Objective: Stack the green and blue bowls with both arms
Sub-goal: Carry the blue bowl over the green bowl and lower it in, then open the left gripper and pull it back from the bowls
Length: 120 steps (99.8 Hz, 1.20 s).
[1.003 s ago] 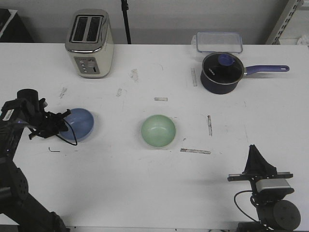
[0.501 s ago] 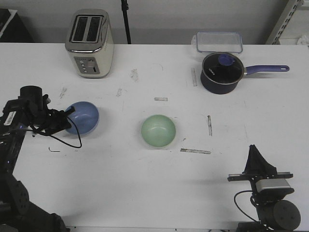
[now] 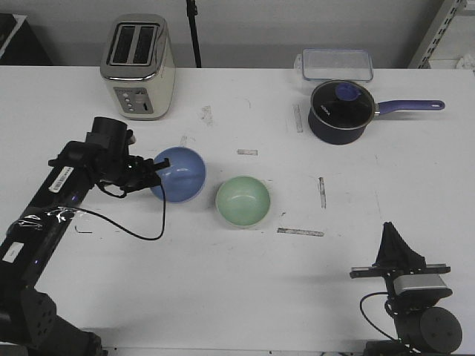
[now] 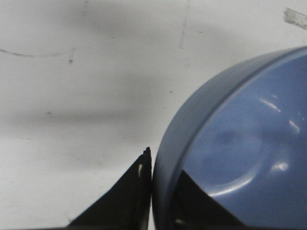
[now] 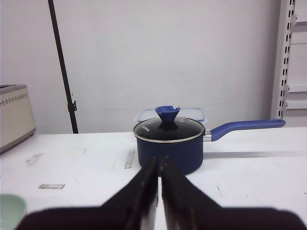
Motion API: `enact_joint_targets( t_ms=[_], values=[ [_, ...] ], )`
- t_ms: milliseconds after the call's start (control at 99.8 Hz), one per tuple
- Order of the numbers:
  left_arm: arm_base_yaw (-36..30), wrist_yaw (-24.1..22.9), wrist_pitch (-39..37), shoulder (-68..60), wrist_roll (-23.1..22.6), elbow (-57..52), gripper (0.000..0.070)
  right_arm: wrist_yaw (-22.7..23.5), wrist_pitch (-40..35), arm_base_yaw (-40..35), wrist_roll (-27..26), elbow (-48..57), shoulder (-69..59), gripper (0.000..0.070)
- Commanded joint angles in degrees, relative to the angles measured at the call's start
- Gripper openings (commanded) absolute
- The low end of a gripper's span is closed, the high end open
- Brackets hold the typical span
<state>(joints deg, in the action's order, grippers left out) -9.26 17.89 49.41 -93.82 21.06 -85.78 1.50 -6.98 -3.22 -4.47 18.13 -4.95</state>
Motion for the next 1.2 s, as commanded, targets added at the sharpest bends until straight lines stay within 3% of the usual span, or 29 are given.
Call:
enact_joint_targets(
  t_ms=[0, 150, 521, 972, 1133, 1193],
  values=[
    [-2.1, 0.2, -1.5, -1.5, 2.7, -2.1, 0.0001, 0.0, 0.8, 0.0, 0.2, -0.1, 0.1, 0.0004],
    [-8.0, 0.2, -3.2, -3.7, 5.6, -4.5, 0.0001, 0.0, 0.8, 0.0, 0.2, -0.1, 0.1, 0.0004],
    [-18.6, 0.2, -3.2, -13.3, 5.6, -11.3, 0.0001, 0.0, 0.8, 0.0, 0.2, -0.1, 0.1, 0.0004],
    [-21.4, 0.2, -4.5, -16.0, 6.6, -11.6, 0.0005, 0.0, 0.8, 0.0, 0.2, -0.1, 0.1, 0.0004],
    [-21.4, 0.2, -4.5, -16.0, 6.7, -11.6, 0.0129, 0.0, 0.8, 0.0, 0.2, -0.1, 0.1, 0.0004],
    [-21.4, 0.2, -4.5, -16.0, 6.7, -11.6, 0.0137, 0.0, 0.8, 0.0, 0.2, -0.1, 0.1, 0.0004]
  ],
)
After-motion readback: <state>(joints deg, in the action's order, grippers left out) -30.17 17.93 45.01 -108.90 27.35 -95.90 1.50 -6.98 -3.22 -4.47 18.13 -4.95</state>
